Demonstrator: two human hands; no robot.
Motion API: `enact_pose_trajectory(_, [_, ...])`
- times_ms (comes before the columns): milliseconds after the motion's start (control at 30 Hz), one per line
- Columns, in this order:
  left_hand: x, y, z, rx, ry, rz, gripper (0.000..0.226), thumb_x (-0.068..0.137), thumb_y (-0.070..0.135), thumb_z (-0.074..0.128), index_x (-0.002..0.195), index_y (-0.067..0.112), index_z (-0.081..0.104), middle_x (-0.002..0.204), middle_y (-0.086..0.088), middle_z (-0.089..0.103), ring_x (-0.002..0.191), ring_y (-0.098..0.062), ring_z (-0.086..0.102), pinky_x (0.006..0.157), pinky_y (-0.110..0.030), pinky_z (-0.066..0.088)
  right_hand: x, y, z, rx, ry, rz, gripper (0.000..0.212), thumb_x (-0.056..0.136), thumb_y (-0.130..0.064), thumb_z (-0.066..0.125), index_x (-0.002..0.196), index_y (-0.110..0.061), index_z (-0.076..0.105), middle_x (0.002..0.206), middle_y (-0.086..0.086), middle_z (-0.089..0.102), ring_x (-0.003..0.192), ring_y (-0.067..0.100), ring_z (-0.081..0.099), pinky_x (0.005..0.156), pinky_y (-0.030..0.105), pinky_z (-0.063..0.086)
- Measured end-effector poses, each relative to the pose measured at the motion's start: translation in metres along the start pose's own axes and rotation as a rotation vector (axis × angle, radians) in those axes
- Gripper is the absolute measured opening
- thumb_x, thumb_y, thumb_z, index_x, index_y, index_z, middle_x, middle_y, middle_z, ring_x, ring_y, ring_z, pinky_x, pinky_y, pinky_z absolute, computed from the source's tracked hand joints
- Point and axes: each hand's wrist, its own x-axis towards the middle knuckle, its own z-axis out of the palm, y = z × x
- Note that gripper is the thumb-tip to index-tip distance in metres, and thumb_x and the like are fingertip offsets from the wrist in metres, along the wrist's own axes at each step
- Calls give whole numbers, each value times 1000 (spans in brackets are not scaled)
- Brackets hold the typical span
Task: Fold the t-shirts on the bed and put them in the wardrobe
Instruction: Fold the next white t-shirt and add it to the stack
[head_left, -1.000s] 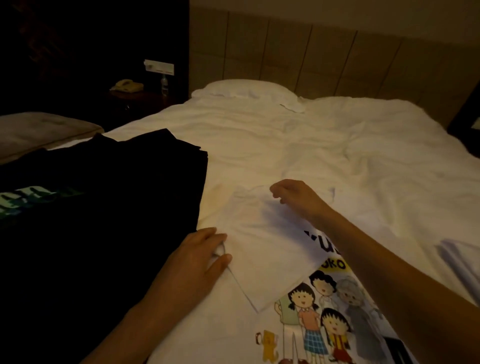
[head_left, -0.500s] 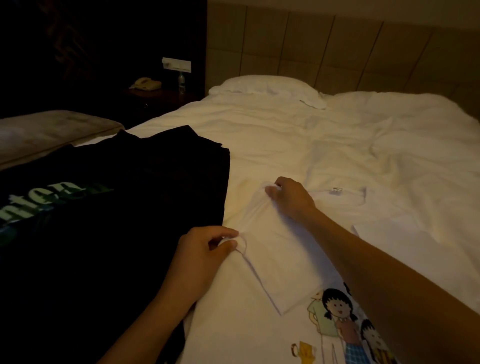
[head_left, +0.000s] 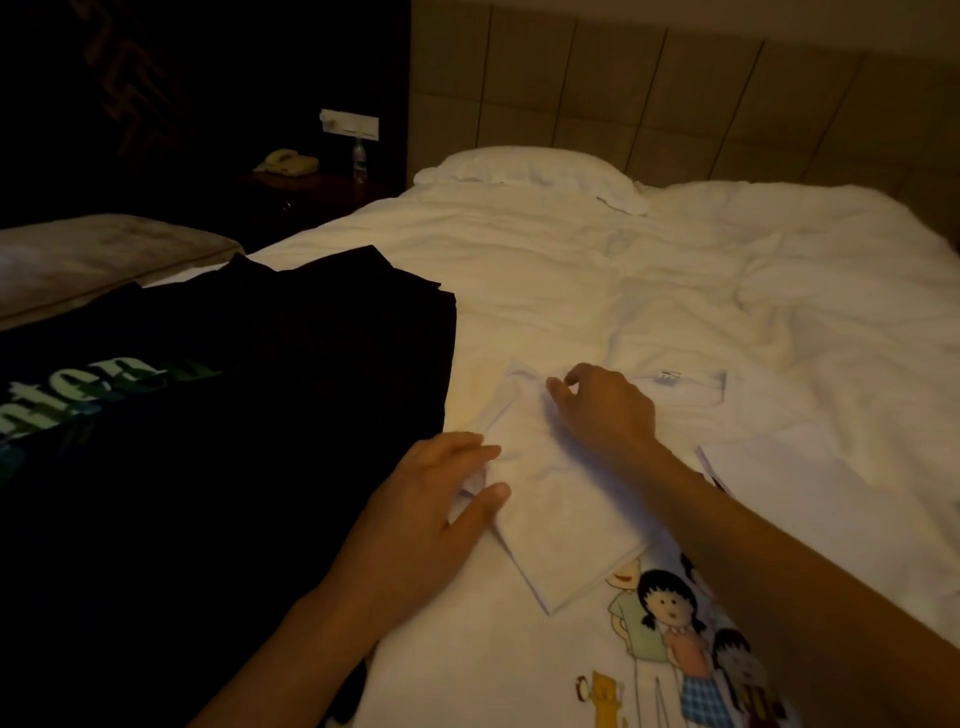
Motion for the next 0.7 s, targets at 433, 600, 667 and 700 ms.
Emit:
enact_pose_trajectory(433, [-6, -3, 7, 204, -237, -32, 122, 55, 93, -21, 151, 38, 29, 155, 22, 29, 132, 18, 16, 95, 5, -4, -48, 34, -12, -349, 83, -149, 37, 102, -46, 34, 113, -18, 55, 97, 6, 68, 88, 30, 66, 65, 33, 39])
enact_pose_trajectory(600, [-6, 1, 5, 283, -299, 23, 109, 61, 91, -15, 148, 45, 31, 158, 23, 20, 135, 18, 5, 105, -9, 4, -47, 29, -11, -395, 119, -160, 43, 101, -48, 34, 113, -15, 59, 103, 7, 65, 97, 27, 61, 70, 34, 40])
enact_pose_trajectory(667, [-6, 5, 4, 332, -348, 48, 100, 65, 84, -13, 148, 48, 29, 160, 23, 17, 145, 8, 5, 112, -20, 8, -41, 19, -10, -321, 126, -187, 44, 101, -45, 37, 120, -14, 60, 113, 10, 61, 106, 29, 56, 82, 37, 43])
enact_pose_trajectory(700, [-6, 8, 3, 355, -373, 51, 94, 68, 80, -10, 149, 49, 28, 159, 23, 16, 147, 4, 5, 114, -24, 8, -35, 13, -9, -245, 94, -185, 45, 101, -45, 39, 125, -13, 58, 117, 12, 60, 110, 30, 54, 88, 39, 43])
